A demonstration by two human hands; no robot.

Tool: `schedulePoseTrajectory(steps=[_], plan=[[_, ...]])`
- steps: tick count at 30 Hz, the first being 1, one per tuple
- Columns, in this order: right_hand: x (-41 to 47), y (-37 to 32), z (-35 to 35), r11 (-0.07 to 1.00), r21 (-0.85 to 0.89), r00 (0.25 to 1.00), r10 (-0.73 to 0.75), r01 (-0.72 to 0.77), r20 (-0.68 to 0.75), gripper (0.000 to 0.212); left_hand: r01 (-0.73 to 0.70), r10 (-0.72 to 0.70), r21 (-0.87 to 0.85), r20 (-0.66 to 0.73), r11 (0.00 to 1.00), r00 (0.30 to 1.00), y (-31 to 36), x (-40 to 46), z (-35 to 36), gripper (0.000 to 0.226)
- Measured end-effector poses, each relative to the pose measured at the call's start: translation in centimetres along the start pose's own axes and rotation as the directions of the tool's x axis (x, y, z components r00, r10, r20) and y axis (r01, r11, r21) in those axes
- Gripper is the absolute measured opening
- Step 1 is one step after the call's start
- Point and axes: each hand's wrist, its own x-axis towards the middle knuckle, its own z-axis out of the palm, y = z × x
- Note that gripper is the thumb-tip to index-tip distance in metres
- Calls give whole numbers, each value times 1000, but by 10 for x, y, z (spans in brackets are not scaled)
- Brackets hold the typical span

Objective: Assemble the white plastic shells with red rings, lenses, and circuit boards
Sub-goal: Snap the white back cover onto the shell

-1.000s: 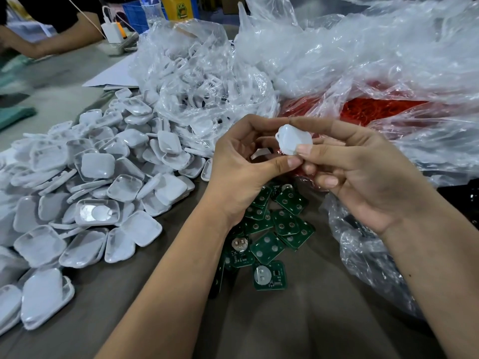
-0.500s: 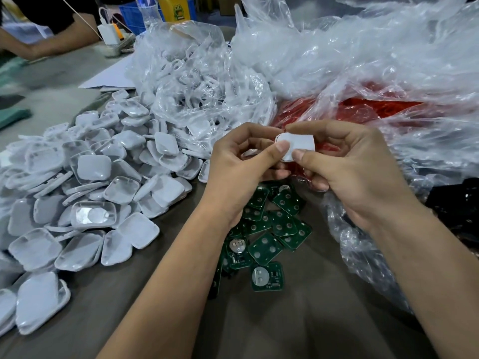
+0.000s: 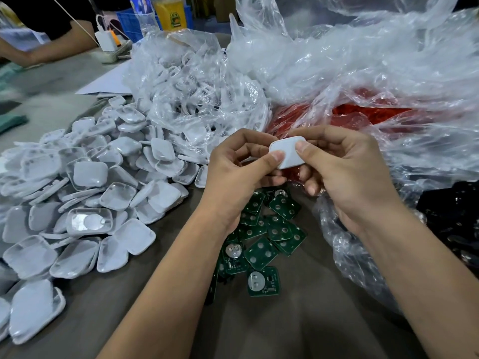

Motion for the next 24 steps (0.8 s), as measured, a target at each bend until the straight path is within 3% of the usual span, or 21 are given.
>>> schedulePoseTrajectory(steps=[4, 10, 19, 24], plan=[[0, 0, 1, 1000, 5, 999, -5, 5, -50, 14, -20, 18, 76, 27, 997, 999, -3, 0, 0, 25], [0, 0, 1, 1000, -11, 999, -8, 7, -44, 15, -71, 59, 226, 61, 972, 996, -5, 0, 0, 23], [1, 3, -1, 1000, -30, 1000, 9, -10, -6, 17, -81, 58, 247, 99, 966, 993, -6, 1, -1, 25], [0, 4, -1, 971, -235, 998, -60, 54, -20, 14, -79, 59, 230, 92, 970, 994, -2, 1, -2, 25]])
